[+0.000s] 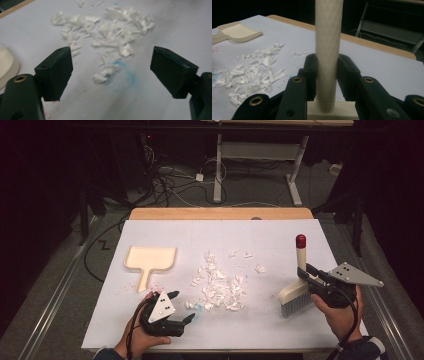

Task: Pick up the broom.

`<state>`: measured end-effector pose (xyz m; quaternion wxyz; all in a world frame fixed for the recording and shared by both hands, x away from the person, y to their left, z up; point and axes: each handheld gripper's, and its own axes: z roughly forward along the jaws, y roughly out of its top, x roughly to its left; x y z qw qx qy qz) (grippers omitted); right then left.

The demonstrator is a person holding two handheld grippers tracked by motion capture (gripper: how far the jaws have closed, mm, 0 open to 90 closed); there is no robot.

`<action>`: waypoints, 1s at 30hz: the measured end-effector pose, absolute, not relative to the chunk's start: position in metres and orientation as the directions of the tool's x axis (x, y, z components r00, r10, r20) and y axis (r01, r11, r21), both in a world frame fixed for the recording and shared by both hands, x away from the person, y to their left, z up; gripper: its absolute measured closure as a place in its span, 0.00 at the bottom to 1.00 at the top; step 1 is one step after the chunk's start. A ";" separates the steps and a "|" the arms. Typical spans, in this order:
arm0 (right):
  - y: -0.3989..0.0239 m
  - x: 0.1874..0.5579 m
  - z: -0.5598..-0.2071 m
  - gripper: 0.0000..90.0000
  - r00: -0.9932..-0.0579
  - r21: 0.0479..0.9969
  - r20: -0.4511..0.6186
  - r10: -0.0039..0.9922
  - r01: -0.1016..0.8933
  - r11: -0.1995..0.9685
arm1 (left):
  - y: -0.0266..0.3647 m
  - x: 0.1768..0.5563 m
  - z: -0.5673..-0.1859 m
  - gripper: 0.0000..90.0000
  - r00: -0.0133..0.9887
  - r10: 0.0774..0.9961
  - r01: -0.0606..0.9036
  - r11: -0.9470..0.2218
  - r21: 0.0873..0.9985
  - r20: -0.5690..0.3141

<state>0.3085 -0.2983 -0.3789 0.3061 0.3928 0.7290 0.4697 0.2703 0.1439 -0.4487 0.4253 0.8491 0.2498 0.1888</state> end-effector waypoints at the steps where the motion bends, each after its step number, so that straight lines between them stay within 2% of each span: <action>1: -0.296 0.308 -0.378 0.80 -0.515 0.923 -0.083 0.853 0.283 0.260 | 0.139 0.271 -0.447 0.19 0.812 0.574 0.254 -0.510 0.822 0.104; 6: -0.283 0.303 -0.371 0.80 -0.542 0.929 -0.091 0.835 0.256 0.267 | 0.106 0.273 -0.438 0.19 0.852 0.516 0.215 -0.491 0.844 0.083; 11: -0.269 0.297 -0.366 0.79 -0.560 0.936 -0.097 0.823 0.230 0.266 | 0.070 0.275 -0.433 0.19 0.881 0.463 0.170 -0.505 0.846 0.099; 18: -0.249 0.293 -0.365 0.79 -0.578 0.938 -0.113 0.808 0.207 0.279 | 0.026 0.281 -0.427 0.19 0.913 0.405 0.160 -0.448 0.880 0.040; 22: -0.236 0.290 -0.366 0.79 -0.587 0.937 -0.125 0.800 0.196 0.290 | 0.006 0.285 -0.425 0.21 0.917 0.398 0.189 -0.395 0.899 -0.018; 26: -0.222 0.286 -0.367 0.79 -0.597 0.939 -0.124 0.793 0.188 0.289 | -0.007 0.287 -0.427 0.32 0.888 0.458 0.218 -0.361 0.907 -0.032; 28: -0.214 0.284 -0.368 0.79 -0.605 0.937 -0.134 0.785 0.180 0.299 | -0.006 0.291 -0.429 0.36 0.887 0.455 0.240 -0.322 0.916 -0.072; 30: -0.207 0.282 -0.368 0.79 -0.608 0.939 -0.134 0.783 0.174 0.297 | -0.005 0.292 -0.429 0.43 0.876 0.476 0.247 -0.313 0.917 -0.073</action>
